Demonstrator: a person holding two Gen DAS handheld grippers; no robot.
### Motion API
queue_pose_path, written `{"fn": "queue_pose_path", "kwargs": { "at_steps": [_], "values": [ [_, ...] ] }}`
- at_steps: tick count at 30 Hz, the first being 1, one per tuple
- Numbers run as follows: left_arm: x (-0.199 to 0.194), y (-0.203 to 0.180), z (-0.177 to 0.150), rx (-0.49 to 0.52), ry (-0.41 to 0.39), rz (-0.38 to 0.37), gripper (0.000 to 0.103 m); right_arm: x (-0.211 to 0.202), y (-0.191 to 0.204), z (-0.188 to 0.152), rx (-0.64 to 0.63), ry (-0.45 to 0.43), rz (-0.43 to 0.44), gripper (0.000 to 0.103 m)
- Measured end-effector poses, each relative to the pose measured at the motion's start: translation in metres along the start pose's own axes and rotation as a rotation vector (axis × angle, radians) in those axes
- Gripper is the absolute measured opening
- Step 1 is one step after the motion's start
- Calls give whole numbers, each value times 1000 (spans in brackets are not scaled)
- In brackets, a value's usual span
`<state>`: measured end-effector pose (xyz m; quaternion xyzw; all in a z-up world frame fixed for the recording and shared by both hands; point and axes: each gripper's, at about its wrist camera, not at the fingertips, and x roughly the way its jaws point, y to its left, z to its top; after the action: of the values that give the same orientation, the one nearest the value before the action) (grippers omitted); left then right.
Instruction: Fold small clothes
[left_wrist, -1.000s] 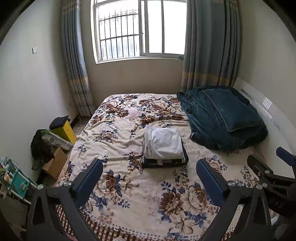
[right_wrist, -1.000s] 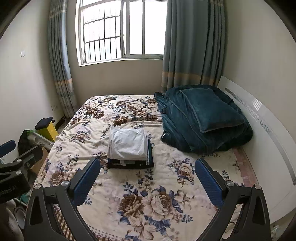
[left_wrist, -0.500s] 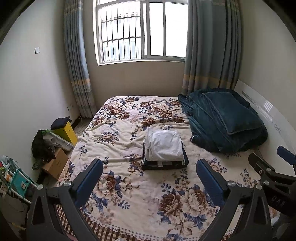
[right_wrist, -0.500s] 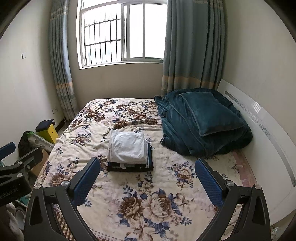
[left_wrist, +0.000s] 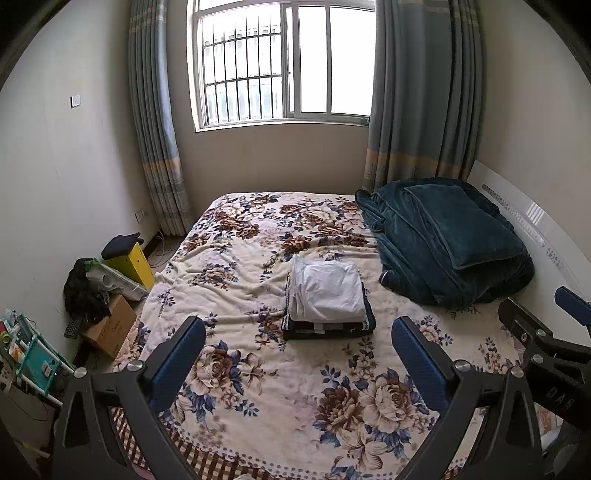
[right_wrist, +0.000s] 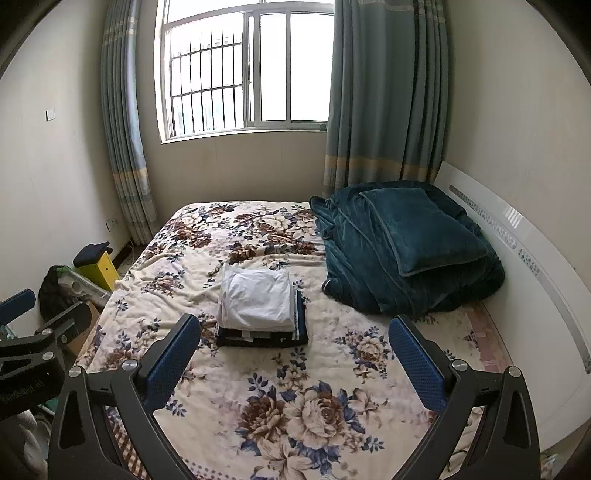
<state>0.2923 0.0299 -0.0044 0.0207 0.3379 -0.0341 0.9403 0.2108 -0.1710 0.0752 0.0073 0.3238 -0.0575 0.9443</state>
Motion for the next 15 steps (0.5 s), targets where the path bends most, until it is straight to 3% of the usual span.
{"fn": "queue_pose_path", "kwargs": {
  "at_steps": [15],
  "values": [
    [-7,3,-2,-7,-2,9,103,-5,-1,-1,10,0,0,103]
  ]
}}
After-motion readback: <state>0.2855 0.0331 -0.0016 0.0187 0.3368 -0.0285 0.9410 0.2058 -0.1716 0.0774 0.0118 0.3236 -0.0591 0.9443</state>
